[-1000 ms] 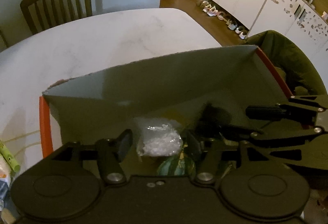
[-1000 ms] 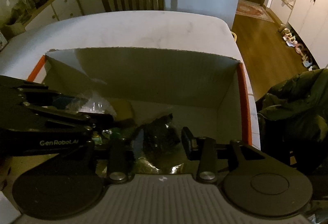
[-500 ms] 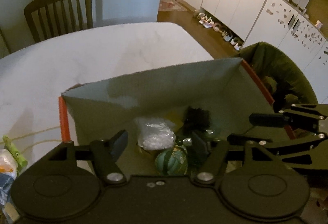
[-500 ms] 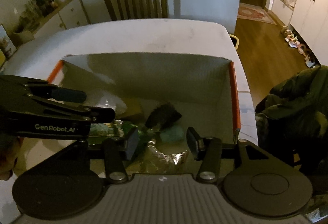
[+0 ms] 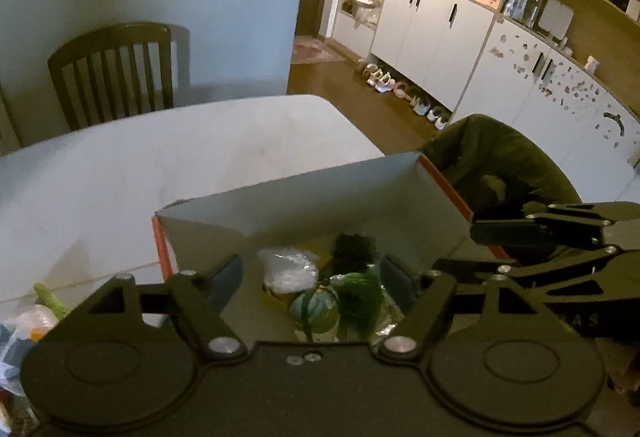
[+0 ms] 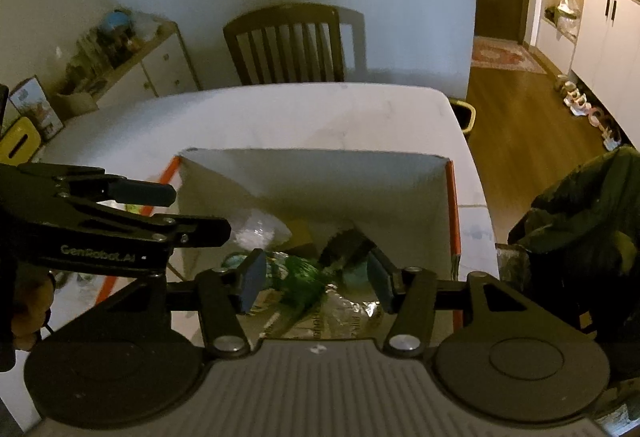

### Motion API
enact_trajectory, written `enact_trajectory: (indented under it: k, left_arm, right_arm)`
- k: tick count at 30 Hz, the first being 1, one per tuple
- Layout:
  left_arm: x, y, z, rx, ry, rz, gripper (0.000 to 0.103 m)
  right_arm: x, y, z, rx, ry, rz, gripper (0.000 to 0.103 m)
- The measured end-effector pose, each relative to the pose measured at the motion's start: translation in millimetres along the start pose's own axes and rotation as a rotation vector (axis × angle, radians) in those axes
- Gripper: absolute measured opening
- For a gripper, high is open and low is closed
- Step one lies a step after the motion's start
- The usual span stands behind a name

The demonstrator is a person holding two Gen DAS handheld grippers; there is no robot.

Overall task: Organize objects
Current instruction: 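Move both tools back to the remaining items on the table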

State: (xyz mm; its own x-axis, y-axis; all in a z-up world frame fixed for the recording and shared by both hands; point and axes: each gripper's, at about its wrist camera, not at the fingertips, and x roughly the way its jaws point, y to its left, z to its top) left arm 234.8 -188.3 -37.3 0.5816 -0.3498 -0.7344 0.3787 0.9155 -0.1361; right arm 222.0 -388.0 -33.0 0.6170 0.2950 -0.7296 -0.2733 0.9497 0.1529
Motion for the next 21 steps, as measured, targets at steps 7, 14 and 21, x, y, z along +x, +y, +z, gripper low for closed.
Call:
enact_trajectory:
  k: [7,14,21]
  left_arm:
    - [-29,4,-10,0.015,-0.043,-0.003,0.081]
    - [-55,16,-19,0.005,-0.081,-0.005,0.086]
    - [-78,32,-32,-0.004,-0.110,-0.018,0.094]
  right_arm:
    - [-25,12,-7,0.005,-0.042,0.014,0.060]
    - [-42,30,-16,0.014,-0.076,0.034,0.067]
    - [-52,58,-24,-0.005,-0.087,0.033,0.072]
